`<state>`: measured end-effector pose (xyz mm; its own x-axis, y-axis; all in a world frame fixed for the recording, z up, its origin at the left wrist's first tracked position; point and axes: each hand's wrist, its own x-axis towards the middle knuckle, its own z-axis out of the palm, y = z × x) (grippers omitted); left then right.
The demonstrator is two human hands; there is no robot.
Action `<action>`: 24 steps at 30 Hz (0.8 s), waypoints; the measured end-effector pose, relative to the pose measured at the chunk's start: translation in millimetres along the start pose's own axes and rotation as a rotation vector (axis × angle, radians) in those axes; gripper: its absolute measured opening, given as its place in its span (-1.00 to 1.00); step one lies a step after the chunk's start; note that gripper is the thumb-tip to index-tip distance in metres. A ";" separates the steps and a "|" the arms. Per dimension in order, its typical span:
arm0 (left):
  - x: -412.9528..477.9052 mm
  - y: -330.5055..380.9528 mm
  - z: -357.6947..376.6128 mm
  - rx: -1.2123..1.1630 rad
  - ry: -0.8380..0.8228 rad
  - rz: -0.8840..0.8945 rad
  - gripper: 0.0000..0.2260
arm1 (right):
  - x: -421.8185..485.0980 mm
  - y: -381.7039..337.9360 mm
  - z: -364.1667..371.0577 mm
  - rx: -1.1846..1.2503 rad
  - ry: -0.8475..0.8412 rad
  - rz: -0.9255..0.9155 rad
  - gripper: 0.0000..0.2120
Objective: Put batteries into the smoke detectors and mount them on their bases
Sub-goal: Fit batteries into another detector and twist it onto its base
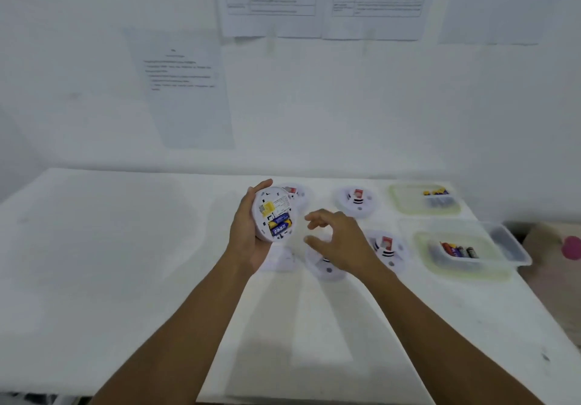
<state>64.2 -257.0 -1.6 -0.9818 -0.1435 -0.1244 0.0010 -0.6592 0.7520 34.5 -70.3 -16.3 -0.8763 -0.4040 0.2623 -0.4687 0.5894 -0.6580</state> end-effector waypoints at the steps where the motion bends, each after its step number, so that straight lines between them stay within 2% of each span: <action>1: 0.2 7.2 -11.4 0.001 0.002 0.001 -0.69 | 2.7 -4.2 12.8 -0.117 -0.056 -0.034 -0.65; 3: -0.6 19.2 -29.8 0.000 -0.004 -0.005 -0.69 | 7.4 -13.6 32.0 -0.327 -0.176 -0.072 -0.58; 6: -1.5 31.8 -48.7 -0.006 -0.012 -0.024 -0.69 | 13.5 -26.1 50.6 -0.484 -0.321 -0.068 -0.46; 11: -1.4 42.4 -62.6 -0.018 -0.018 -0.040 -0.67 | 20.1 -39.3 66.8 -0.471 -0.431 -0.022 -0.33; 15: -0.5 46.3 -68.5 -0.043 -0.006 -0.026 -0.68 | 18.6 -41.7 68.3 -0.413 -0.363 -0.070 -0.32; 18: 2.9 46.0 -67.1 -0.089 0.023 -0.009 -0.68 | 13.2 -42.3 59.4 -0.088 -0.198 0.059 -0.31; 21: 8.3 43.0 -59.4 -0.117 0.034 0.001 -0.68 | 11.9 -45.3 38.7 0.494 0.058 0.336 -0.60; 23: 10.9 38.7 -51.4 -0.117 0.031 -0.007 -0.68 | 14.0 -49.2 21.7 0.936 0.103 0.490 -0.77; 24: 11.4 35.8 -46.5 -0.116 0.030 -0.011 -0.68 | 14.2 -51.3 15.0 1.057 0.095 0.507 -0.79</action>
<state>61.8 -316.6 -6.3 -0.9757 -0.1563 -0.1532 0.0134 -0.7415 0.6709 47.7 -116.7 10.5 -0.9619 -0.2099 -0.1754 0.2220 -0.2242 -0.9489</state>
